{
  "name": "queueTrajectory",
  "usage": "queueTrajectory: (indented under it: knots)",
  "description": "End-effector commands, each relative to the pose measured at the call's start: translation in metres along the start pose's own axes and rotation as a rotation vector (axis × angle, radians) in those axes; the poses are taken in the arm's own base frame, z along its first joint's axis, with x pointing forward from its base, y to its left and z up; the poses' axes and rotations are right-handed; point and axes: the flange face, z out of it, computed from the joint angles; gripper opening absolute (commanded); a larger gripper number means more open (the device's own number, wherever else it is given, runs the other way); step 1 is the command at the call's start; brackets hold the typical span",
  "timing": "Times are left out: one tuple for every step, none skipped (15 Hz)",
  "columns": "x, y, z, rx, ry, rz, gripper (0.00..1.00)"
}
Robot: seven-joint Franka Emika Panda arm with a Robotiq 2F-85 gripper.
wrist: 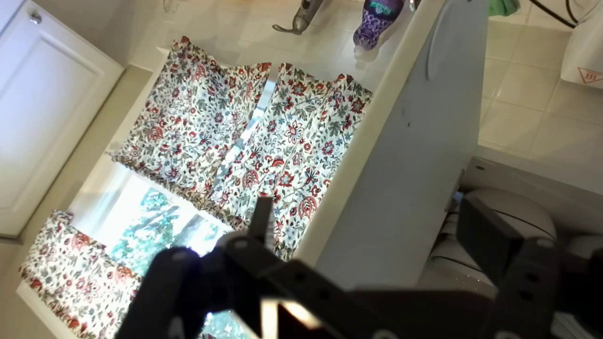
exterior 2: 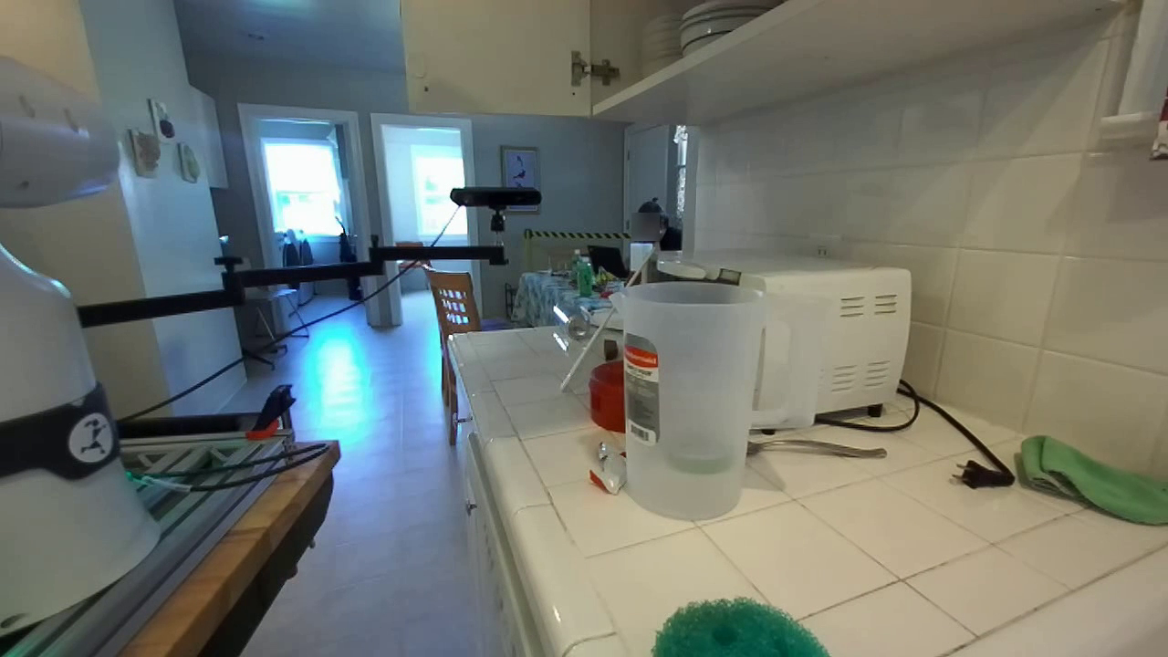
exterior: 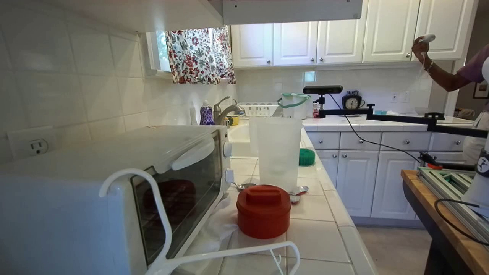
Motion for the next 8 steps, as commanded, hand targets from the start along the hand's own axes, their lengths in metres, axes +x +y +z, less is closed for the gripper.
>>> queueTrajectory:
  knots:
    - [0.005,0.006,0.007,0.009,0.038,-0.045,1.00]
    - [0.006,0.008,0.007,0.011,0.047,-0.052,1.00]
    - [0.008,0.010,0.008,0.015,0.057,-0.059,1.00]
    - [0.008,0.012,0.009,0.019,0.074,-0.064,1.00]
    - [0.009,0.014,0.009,0.023,0.089,-0.070,1.00]
    - [0.010,0.017,0.009,0.026,0.105,-0.077,1.00]
    - [0.010,0.019,0.009,0.031,0.121,-0.081,1.00]
    - [0.011,0.022,0.010,0.037,0.138,-0.084,1.00]
